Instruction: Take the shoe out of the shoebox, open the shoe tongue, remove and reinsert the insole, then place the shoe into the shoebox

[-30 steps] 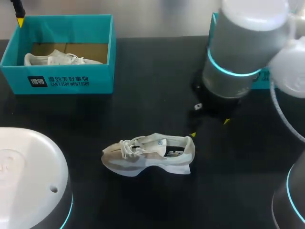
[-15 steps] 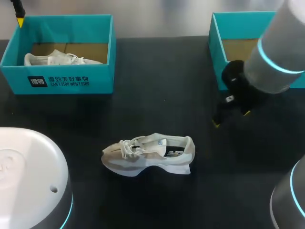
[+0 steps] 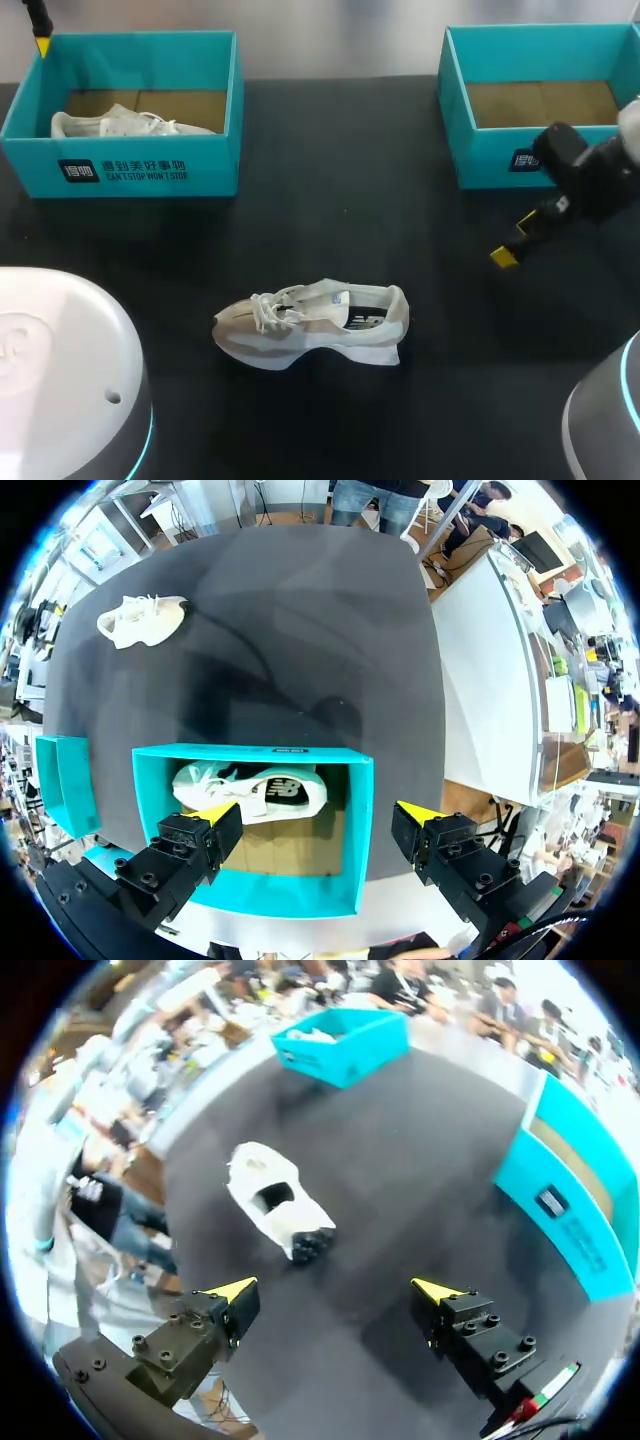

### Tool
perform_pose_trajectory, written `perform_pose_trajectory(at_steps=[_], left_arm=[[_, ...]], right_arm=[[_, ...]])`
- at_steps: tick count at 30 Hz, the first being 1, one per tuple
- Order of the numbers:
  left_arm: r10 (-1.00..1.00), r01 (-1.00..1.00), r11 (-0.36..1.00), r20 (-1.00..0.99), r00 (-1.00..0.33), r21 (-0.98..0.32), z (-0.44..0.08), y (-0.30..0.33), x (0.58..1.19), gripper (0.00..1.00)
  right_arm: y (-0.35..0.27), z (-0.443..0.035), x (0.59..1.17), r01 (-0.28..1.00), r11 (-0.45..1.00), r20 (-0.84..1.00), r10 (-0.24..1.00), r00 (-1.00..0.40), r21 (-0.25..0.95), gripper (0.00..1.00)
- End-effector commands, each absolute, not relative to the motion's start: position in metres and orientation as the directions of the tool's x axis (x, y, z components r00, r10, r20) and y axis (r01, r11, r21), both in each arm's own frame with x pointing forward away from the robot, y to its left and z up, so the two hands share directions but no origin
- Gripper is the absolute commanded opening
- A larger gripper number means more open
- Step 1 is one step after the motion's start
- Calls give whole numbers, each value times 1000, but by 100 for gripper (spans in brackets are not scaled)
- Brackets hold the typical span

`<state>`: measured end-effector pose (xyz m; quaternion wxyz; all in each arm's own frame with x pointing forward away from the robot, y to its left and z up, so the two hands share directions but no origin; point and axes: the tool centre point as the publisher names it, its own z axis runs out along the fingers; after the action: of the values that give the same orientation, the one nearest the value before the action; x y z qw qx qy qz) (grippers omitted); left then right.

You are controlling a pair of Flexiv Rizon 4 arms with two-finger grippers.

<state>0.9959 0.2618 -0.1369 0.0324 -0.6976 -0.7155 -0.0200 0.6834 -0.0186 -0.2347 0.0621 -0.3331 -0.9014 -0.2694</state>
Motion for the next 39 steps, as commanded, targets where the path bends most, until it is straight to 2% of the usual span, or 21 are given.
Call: perform_pose_trajectory(at_steps=[1,6,9,12,21,37,39], left_arm=[[997,1000,25,76,-23,-17,-136,262,996,100],[997,1000,25,76,-23,-17,-136,262,996,100],[997,1000,25,76,-23,-17,-136,262,996,100],[997,1000,25,76,-23,-17,-136,262,996,100],[997,1000,25,76,-23,-17,-136,262,996,100],[997,1000,25,76,-23,-17,-136,262,996,100],[997,1000,25,76,-23,-17,-136,262,996,100]], right_arm=[[-25,-242,683,547,438,531,172,-830,713,100],[-25,-242,683,547,438,531,172,-830,713,100],[-40,-252,683,461,387,449,127,-884,798,100],[-52,-260,681,404,356,377,146,-915,843,100],[-75,-278,679,266,343,218,171,-961,901,100],[-76,-285,681,267,363,208,195,-958,893,100],[-84,-298,684,239,365,167,218,-962,900,100]])
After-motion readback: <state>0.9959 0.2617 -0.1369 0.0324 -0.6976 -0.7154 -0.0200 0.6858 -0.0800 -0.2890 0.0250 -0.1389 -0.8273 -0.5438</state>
